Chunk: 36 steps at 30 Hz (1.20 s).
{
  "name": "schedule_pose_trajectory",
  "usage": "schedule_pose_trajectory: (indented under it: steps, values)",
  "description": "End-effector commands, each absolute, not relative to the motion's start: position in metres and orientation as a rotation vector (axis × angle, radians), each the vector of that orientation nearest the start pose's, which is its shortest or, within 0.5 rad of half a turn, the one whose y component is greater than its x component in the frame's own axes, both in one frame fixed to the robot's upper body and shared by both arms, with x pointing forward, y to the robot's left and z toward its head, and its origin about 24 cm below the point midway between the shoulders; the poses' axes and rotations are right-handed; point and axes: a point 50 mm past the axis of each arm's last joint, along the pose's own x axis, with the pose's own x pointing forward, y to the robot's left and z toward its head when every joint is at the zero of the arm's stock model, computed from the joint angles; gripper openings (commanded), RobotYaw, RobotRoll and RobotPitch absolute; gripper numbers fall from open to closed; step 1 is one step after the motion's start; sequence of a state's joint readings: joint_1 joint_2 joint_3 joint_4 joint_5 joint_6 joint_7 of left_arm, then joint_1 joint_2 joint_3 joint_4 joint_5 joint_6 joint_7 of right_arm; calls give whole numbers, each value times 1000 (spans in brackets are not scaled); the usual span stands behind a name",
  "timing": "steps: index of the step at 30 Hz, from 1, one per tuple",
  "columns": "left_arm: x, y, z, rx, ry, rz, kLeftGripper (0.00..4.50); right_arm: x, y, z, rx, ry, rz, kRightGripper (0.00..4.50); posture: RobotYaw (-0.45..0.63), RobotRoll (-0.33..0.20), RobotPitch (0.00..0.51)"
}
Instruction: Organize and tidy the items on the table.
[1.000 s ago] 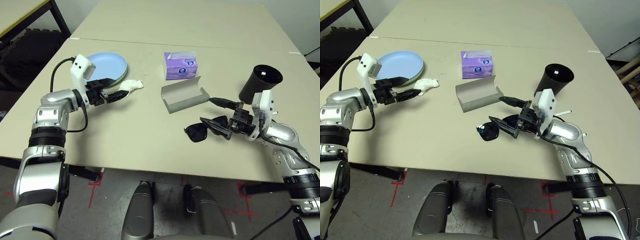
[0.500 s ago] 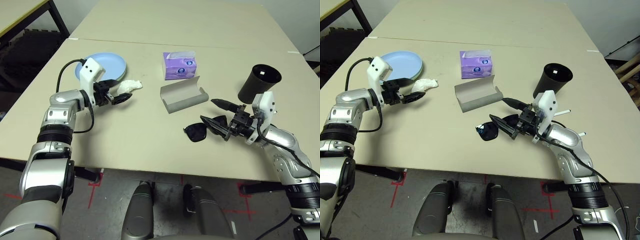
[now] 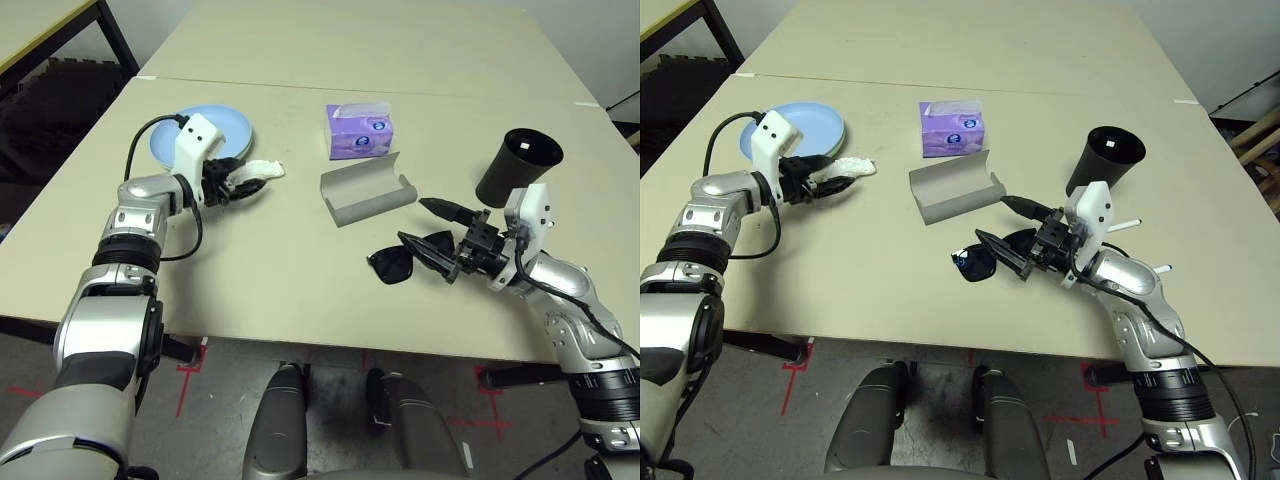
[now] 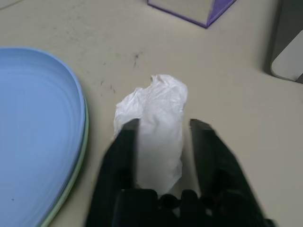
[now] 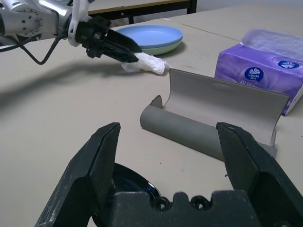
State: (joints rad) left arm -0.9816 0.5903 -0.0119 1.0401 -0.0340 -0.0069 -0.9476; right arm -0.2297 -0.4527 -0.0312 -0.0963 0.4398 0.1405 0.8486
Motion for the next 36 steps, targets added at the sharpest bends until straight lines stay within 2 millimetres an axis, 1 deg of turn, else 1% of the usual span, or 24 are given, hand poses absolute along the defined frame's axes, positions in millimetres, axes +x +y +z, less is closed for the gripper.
schedule_pose_trajectory:
  steps: [1, 2, 3, 7, 10, 18, 20, 24, 27, 30, 36]
  values:
    - [384, 244, 158, 387, 229, -685, 718, 270, -177, 134, -79, -183, 916, 4500, 168, 0, 180]
    - [383, 244, 158, 388, 230, -686, 312, 270, -177, 134, -78, -184, 915, 4500, 169, 0, 179]
    - [383, 244, 158, 388, 231, -686, 29, 270, -176, 134, -77, -186, 915, 4500, 169, 0, 179]
    - [383, 246, 161, 387, 227, -688, 29, 270, -175, 135, -73, -188, 915, 4500, 172, 0, 178]
    - [383, 248, 167, 385, 204, -684, 29, 270, -175, 135, -70, -189, 916, 4500, 173, 0, 177]
    - [384, 248, 212, 231, 52, -707, 29, 270, -174, 133, -67, -183, 918, 4500, 182, 0, 176]
    - [385, 252, 221, 208, 34, -677, 29, 270, -173, 133, -67, -183, 921, 4500, 186, 0, 176]
    - [391, 265, 232, 224, 3, -516, 29, 272, -172, 134, -66, -191, 923, 4500, 188, 0, 174]
    - [394, 273, 235, 233, -11, -400, 29, 274, -173, 137, -52, -210, 893, 4500, 184, 0, 174]
    - [396, 279, 232, 242, -3, -310, 29, 275, -174, 138, -50, -218, 875, 4500, 180, 0, 174]
    - [396, 281, 218, 241, 46, -280, 29, 274, -175, 139, -57, -223, 866, 4500, 172, 0, 172]
